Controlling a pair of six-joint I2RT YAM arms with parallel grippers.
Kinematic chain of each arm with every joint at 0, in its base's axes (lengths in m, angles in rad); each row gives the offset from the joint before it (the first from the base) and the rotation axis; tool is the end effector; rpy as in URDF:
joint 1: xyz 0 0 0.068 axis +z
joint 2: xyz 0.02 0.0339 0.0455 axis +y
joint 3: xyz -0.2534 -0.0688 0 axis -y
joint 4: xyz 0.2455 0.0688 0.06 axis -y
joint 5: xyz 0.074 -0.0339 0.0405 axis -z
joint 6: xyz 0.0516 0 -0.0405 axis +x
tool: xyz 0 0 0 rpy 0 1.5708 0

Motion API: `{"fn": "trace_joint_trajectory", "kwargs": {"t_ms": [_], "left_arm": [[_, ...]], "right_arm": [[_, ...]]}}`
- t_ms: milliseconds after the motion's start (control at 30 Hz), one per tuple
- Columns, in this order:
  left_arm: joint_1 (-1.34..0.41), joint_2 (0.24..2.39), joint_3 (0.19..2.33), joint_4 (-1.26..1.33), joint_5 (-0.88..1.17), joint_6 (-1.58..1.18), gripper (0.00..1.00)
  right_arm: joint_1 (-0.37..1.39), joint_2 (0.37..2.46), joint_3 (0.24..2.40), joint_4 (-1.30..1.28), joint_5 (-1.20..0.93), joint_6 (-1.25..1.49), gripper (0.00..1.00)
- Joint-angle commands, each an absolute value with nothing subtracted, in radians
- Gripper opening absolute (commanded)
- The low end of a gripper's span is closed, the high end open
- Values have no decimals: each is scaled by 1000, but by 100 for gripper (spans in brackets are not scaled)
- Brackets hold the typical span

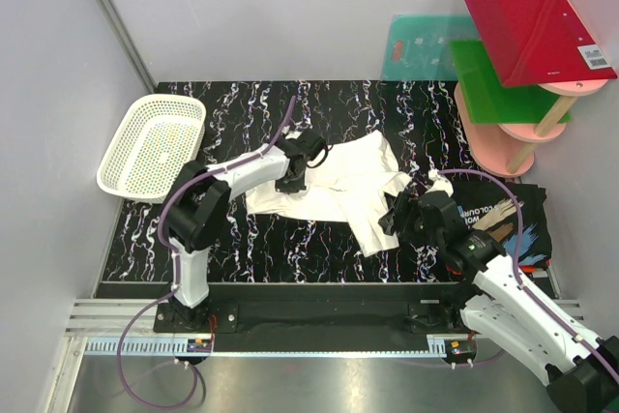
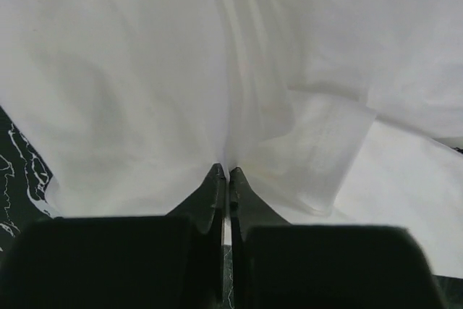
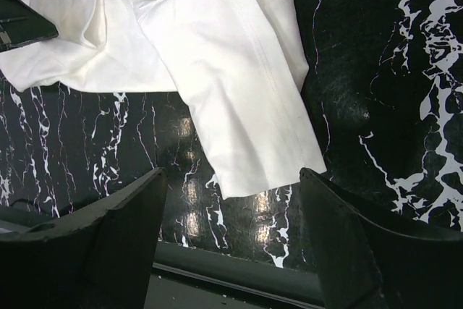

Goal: Fold and stack the t-shirts

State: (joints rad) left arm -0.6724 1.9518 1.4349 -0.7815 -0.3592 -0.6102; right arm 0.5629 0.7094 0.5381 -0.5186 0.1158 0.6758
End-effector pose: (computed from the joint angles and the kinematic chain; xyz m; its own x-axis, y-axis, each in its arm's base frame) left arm 0.3166 -0.2289 0.1618 -0.9093 0.0382 -0.4145 -0.0145 0.9923 0.1233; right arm 0.1524 0.0891 0.2161 -0.7044 0.2902 -0.6478 -0.0181 0.9050 0.4251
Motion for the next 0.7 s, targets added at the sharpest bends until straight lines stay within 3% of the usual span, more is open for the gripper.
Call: {"fn": "trace_joint_trajectory", "kwargs": {"t_ms": [0,300,667], "left_arm": [[-670,1849,1390,-807,-500,-666,0],[-574,1527,1270,-1020,-742,-775,0],[-355,1503,1028,-1149,-778,-893,2]], "right_arm": [[563,699,545,-494,147,655,81],[563,732,523,-451,130,663,80],[563,745,503,-411,115,666,80]]}}
